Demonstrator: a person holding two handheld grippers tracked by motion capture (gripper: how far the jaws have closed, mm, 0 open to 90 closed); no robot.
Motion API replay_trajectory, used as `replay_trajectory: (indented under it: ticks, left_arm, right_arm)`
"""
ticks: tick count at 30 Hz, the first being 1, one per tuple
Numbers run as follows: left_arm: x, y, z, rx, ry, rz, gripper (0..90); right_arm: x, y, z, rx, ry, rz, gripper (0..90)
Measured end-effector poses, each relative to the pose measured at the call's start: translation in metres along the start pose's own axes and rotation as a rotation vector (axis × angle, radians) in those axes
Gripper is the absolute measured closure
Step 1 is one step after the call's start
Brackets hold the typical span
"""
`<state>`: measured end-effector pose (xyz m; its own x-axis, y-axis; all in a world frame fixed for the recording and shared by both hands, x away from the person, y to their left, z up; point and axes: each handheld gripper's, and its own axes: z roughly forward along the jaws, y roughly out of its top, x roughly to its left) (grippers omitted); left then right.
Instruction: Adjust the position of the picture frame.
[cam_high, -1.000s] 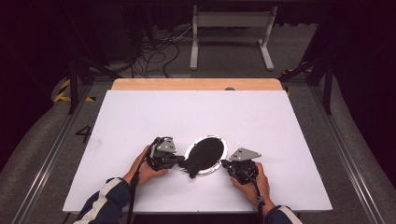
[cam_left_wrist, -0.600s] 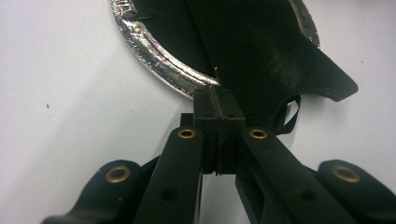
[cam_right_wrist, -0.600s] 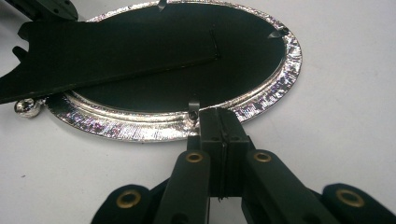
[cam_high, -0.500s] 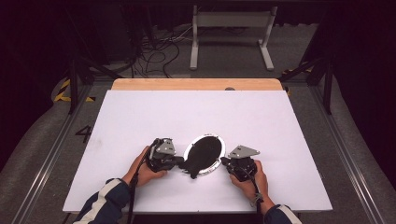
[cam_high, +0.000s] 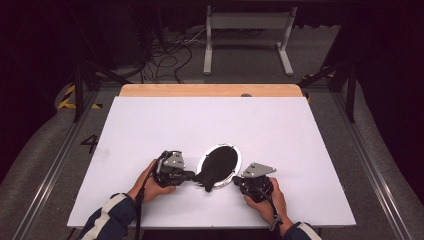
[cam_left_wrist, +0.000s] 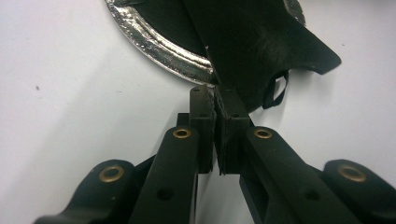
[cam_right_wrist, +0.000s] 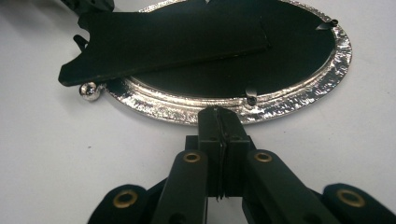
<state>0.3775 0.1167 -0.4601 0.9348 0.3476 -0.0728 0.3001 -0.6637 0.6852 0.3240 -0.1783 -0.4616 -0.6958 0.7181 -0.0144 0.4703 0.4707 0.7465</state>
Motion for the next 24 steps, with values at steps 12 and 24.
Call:
replay_trajectory:
  ticks: [12, 24]
  left_arm:
    - [-0.008, 0.001, 0.004, -0.013, 0.016, -0.024, 90.0]
    - [-0.014, 0.006, 0.01, -0.024, 0.009, -0.021, 90.0]
  right_arm:
    - [-0.003, 0.005, 0.006, -0.004, -0.036, -0.01, 90.0]
    - [-0.013, 0.009, 0.01, -0.004, -0.056, 0.01, 90.0]
